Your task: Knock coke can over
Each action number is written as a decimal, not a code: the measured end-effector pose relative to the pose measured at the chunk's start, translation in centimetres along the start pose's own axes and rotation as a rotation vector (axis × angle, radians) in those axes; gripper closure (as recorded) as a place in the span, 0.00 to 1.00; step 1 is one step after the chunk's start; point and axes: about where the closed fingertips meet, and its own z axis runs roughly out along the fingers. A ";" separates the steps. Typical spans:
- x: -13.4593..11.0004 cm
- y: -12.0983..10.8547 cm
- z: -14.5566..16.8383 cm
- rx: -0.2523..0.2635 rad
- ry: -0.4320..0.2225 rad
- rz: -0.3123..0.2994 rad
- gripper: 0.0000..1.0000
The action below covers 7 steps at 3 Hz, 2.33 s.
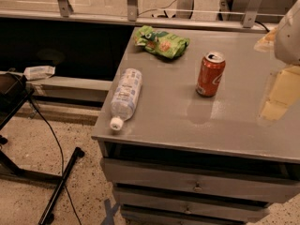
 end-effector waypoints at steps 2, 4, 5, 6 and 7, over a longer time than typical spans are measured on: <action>-0.1 -2.1 0.1 0.065 -0.063 0.003 0.00; -1.4 -10.6 2.6 0.215 -0.434 0.065 0.00; -2.2 -12.6 4.1 0.208 -0.588 0.102 0.00; -3.1 -12.8 7.2 0.126 -0.737 0.156 0.00; -3.4 -12.9 9.0 0.086 -0.799 0.185 0.00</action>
Offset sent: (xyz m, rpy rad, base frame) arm 0.0749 -0.0192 0.0173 0.1740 -0.2832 -0.0012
